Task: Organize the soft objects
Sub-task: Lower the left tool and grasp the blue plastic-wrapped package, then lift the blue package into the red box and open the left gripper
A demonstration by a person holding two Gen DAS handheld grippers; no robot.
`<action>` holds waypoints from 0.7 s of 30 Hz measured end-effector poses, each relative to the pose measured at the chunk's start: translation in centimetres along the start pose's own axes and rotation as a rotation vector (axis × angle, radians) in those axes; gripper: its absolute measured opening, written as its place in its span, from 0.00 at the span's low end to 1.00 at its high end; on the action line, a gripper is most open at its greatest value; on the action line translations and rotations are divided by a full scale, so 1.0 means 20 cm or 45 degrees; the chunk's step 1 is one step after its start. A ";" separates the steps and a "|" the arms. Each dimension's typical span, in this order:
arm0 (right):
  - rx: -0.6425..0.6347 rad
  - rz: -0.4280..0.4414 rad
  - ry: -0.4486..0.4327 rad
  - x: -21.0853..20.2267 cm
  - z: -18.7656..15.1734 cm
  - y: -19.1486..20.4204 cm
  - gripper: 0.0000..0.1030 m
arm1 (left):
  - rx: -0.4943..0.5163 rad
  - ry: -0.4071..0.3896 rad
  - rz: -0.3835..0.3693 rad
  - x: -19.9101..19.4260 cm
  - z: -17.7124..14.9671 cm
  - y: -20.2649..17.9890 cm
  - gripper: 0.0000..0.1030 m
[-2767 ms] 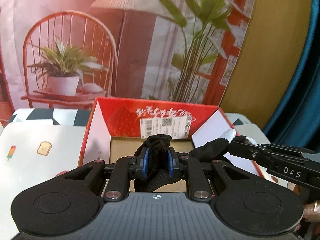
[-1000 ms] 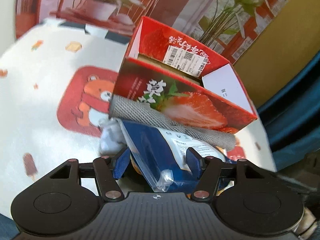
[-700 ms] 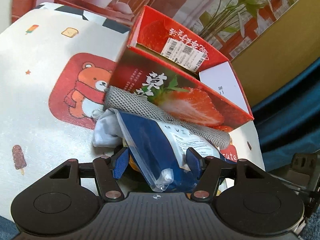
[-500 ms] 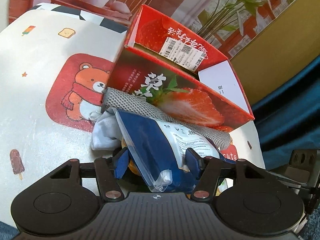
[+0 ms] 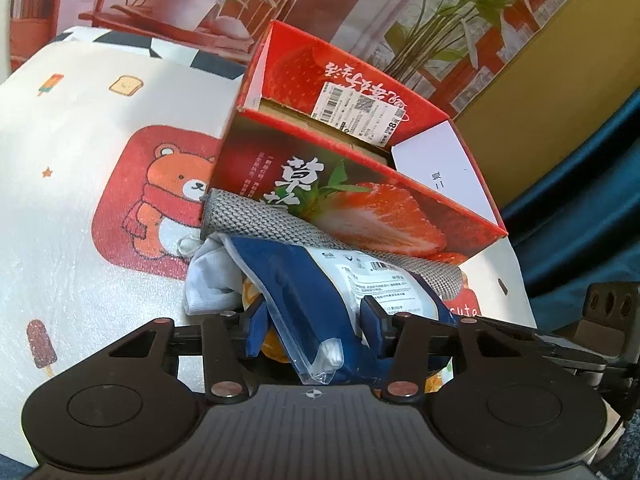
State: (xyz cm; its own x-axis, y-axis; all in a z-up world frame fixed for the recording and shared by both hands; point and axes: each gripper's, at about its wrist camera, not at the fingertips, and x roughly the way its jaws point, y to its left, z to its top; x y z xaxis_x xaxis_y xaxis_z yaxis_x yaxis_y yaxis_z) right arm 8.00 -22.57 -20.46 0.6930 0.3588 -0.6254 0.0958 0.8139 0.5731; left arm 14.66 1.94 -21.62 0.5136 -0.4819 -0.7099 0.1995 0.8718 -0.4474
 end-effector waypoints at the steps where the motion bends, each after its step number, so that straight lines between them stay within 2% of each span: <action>1: -0.006 0.001 -0.003 -0.01 0.00 0.01 0.48 | 0.006 -0.004 0.002 0.00 0.00 0.00 0.49; 13: -0.088 0.019 -0.090 -0.11 0.06 0.08 0.46 | 0.111 -0.113 -0.007 -0.12 0.06 -0.09 0.48; 21: -0.184 0.058 -0.229 -0.27 0.21 0.19 0.45 | 0.251 -0.283 -0.035 -0.30 0.19 -0.24 0.47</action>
State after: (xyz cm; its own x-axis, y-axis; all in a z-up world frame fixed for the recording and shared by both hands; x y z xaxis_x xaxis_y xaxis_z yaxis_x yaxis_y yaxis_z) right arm 7.57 -23.28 -12.69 0.8117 0.3199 -0.4887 -0.0327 0.8602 0.5088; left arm 13.85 1.00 -13.24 0.6716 -0.4937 -0.5525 0.3630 0.8693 -0.3355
